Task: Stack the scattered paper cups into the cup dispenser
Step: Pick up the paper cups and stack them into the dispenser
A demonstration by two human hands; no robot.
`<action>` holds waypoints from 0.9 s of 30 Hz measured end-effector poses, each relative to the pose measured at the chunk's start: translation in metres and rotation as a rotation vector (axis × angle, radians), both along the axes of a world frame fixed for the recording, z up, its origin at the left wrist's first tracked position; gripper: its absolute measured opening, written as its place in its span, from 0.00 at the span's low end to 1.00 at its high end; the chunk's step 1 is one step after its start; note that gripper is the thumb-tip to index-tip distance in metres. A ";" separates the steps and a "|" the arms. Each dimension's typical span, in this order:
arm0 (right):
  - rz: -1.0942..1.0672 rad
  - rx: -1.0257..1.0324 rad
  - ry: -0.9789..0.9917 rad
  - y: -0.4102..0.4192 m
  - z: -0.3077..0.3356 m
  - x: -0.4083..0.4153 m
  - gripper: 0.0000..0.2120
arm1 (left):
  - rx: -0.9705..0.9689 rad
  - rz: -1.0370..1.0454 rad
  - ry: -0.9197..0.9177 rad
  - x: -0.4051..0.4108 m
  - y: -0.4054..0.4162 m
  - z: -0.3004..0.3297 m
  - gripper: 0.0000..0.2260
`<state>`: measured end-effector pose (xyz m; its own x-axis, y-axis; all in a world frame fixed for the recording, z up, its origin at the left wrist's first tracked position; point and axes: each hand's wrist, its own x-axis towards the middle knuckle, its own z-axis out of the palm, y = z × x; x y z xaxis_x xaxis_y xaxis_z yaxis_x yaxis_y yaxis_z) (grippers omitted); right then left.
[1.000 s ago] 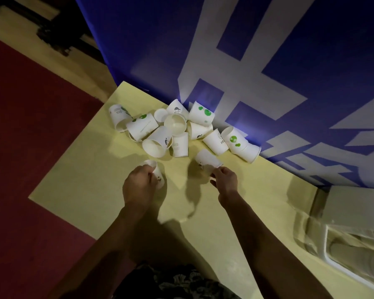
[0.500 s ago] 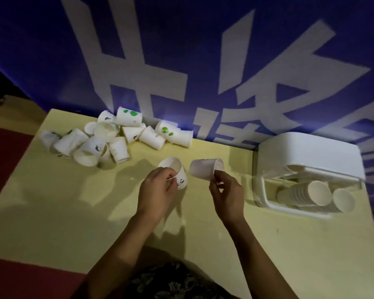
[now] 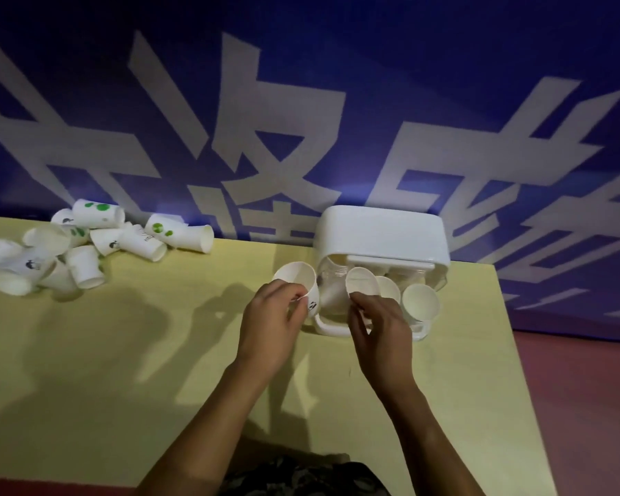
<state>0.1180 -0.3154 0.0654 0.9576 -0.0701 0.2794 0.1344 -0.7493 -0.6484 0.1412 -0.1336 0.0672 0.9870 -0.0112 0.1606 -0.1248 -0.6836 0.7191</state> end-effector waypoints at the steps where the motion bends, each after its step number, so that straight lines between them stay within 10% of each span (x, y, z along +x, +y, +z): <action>1: -0.016 0.002 -0.016 -0.014 0.002 -0.002 0.10 | 0.001 -0.007 -0.005 -0.001 -0.014 0.002 0.02; 27: -0.091 -0.243 0.198 -0.131 -0.033 0.007 0.07 | 0.351 -0.315 0.229 0.034 -0.146 -0.022 0.11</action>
